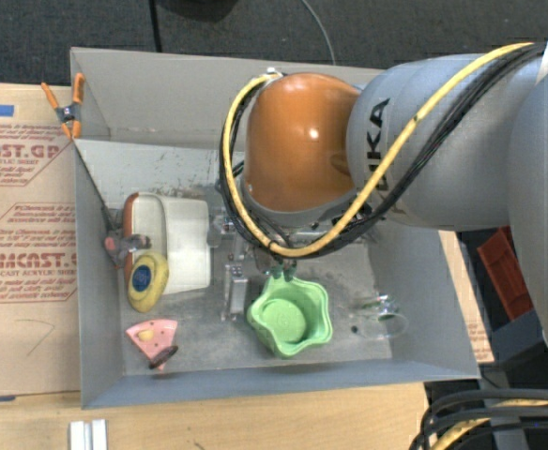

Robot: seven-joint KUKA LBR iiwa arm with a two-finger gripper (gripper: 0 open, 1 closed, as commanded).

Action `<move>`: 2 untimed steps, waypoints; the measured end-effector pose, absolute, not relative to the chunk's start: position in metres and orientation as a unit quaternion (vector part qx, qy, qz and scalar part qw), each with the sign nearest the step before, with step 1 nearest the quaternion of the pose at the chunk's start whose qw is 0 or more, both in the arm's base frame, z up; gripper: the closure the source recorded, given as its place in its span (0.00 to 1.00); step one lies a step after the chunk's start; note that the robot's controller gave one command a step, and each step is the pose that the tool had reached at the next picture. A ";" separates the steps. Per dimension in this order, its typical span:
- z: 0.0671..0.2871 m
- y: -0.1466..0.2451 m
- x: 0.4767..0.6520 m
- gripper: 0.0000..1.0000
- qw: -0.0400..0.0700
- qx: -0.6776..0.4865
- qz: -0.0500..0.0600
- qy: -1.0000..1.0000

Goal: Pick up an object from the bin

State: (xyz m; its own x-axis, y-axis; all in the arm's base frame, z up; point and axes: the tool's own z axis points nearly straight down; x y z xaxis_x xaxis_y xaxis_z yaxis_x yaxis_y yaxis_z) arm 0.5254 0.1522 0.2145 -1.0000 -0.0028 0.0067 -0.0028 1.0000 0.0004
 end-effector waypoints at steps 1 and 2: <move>0.219 0.151 0.527 0.00 -0.001 0.001 -0.001 -1.000; 0.191 0.145 0.533 0.00 -0.003 0.037 -0.001 -0.999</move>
Offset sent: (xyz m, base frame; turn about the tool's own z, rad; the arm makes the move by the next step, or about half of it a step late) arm 0.0205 -0.0283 -0.1150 -0.2717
